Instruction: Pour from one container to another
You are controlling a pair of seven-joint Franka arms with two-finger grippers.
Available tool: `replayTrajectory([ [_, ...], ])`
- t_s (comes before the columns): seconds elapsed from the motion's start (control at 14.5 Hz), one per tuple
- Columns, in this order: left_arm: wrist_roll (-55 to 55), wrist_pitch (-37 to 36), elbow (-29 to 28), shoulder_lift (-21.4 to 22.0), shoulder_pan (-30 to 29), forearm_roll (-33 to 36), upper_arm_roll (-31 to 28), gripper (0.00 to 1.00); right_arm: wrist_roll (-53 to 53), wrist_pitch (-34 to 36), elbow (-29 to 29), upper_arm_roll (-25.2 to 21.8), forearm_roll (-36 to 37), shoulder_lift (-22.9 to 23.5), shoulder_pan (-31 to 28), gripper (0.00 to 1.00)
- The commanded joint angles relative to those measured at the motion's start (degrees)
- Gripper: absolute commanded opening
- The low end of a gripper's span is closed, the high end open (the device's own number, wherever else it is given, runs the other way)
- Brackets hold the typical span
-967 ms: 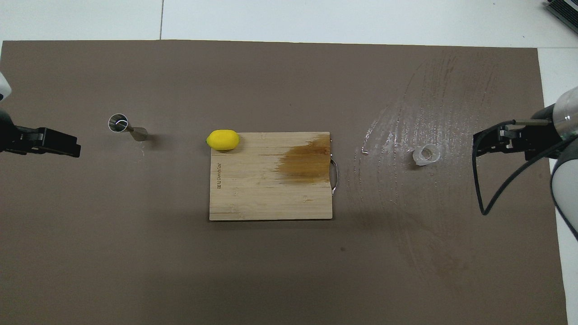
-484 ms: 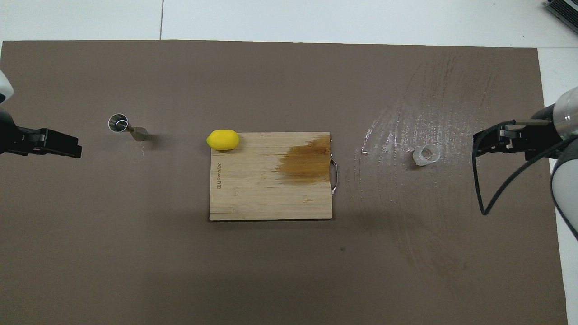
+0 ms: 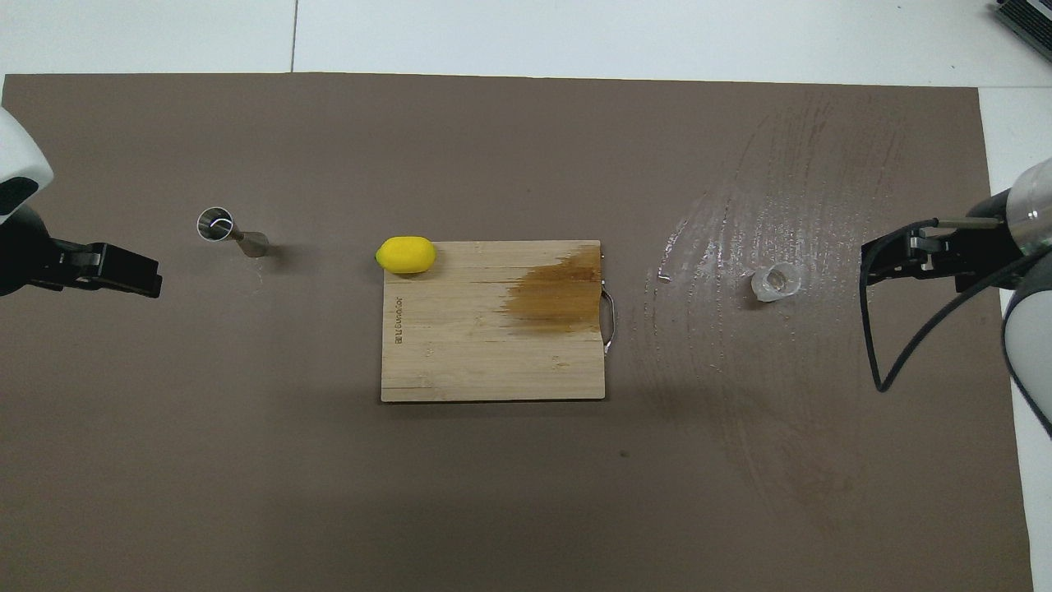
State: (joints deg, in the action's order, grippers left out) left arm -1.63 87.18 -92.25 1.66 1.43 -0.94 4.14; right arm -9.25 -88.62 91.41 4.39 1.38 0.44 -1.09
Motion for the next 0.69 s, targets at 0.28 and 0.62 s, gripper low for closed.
replayTrajectory([
  [0.28,8.1,-7.2,2.2,-10.5,0.7,-9.5,-7.9,1.00,1.4,0.1,1.1,0.4,-0.9,-1.1,-0.8,1.00],
  [0.62,25.8,0.1,-7.3,-10.9,2.6,-26.4,-19.9,1.00,1.4,0.1,1.1,0.4,-0.9,-1.1,-0.8,1.00],
])
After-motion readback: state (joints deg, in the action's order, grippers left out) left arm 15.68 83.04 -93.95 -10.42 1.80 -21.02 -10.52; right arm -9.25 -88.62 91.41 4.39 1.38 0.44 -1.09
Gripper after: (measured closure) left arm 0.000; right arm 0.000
